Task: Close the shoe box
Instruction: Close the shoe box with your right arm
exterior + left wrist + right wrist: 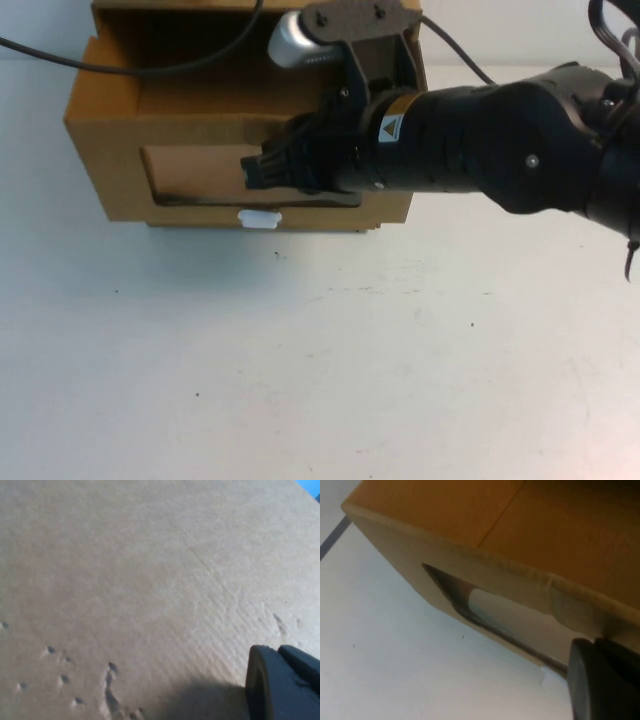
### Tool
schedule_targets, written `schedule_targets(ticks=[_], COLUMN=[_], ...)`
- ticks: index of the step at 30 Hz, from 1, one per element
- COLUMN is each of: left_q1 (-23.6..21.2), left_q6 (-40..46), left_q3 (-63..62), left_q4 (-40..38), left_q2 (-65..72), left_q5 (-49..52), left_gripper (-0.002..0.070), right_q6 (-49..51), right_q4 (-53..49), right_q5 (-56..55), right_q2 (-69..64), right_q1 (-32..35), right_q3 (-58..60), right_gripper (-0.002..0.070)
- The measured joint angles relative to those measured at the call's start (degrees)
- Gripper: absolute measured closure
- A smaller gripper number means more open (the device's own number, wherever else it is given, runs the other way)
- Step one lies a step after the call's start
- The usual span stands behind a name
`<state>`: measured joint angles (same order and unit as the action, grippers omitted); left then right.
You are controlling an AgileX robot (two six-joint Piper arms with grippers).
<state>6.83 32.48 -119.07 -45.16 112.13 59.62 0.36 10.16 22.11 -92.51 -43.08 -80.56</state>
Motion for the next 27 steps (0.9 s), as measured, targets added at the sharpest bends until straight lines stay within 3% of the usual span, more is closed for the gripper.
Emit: schedule_targets(ticks=[8,18,27], left_q1=[0.0,0.0,0.0], left_q6=[0.0,0.0,0.0], left_q3=[0.0,0.0,0.0], left_q4=[0.0,-0.04,-0.04], left_q2=[0.0,0.0,0.0], left_q5=[0.0,0.0,0.0], left_gripper=[0.0677,0.0677,0.0677], right_q6=[0.0,-0.98,-1.12], right_q4=[-0.34,1.66,1.63], right_q5=[1.72,14.3,11.02], right_q2=[-6.68,-8.34,-8.34], right_q1=[2.9,3.66,3.66], right_q3=[-9.92,-15.35,-15.46], right_gripper=[0.0687,0.0687,0.0687])
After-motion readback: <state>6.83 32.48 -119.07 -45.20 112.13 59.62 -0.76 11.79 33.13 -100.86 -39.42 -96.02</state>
